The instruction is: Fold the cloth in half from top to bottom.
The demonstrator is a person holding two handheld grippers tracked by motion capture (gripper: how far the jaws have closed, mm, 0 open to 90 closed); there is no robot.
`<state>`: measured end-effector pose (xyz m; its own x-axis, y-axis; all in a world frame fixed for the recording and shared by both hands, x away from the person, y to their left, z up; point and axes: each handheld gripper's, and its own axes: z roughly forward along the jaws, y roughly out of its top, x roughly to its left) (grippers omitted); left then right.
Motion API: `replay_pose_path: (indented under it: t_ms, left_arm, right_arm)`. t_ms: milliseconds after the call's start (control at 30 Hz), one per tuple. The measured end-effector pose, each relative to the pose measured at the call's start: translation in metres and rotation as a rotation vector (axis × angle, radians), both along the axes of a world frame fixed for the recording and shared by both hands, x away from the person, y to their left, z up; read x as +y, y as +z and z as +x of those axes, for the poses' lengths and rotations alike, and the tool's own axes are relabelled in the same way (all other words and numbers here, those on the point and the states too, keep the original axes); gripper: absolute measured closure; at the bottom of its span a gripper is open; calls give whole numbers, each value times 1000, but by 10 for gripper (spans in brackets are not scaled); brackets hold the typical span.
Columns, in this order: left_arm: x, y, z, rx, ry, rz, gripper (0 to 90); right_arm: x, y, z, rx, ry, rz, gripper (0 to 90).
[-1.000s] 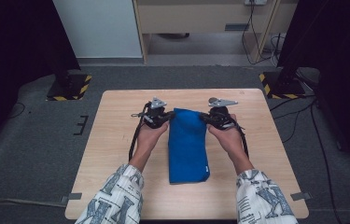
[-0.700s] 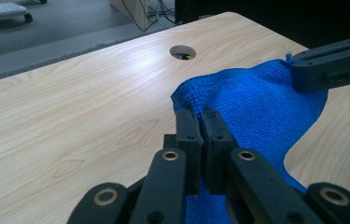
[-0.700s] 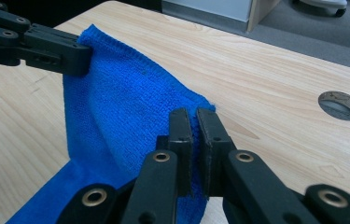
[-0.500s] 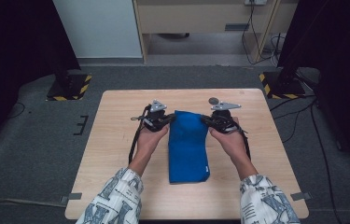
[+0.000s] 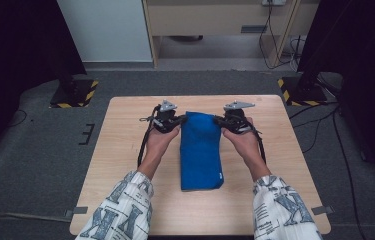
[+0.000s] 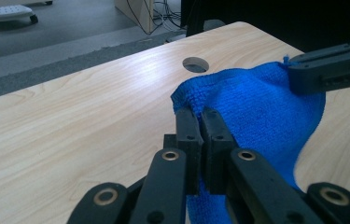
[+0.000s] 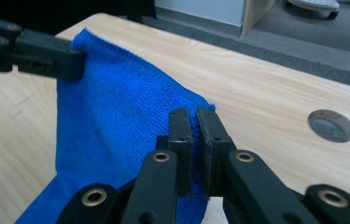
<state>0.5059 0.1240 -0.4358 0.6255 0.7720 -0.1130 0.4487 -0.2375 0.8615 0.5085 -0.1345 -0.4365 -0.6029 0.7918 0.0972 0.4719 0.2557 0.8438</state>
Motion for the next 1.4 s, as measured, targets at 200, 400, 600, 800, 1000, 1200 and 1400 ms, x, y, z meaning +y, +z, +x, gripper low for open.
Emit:
replay_pose_path:
  t_ms: [200,400,600,800,1000,1200,1400]
  left_arm:
    - [4,-4,-26,-2,-10,1,867]
    - [0,-2,-44,-13,-28,15,865]
    - [-3,-2,-46,-10,-36,23,863]
    - [-6,-6,-53,-7,-40,36,862]
    - [-5,-9,-59,-3,-44,35,860]
    - [-3,-18,-61,19,-48,29,860]
    - [-3,-23,-65,31,-55,32,859]
  right_arm:
    - [1,-2,-27,-12,35,-2,852]
    - [-5,-2,-44,-18,34,6,852]
    - [-8,-3,-56,-22,43,6,852]
    - [-9,-8,-67,-19,46,-10,850]
    - [-11,-13,-71,-13,49,-8,848]
    - [-11,-23,-71,6,57,0,847]
    - [-11,-30,-72,25,61,3,847]
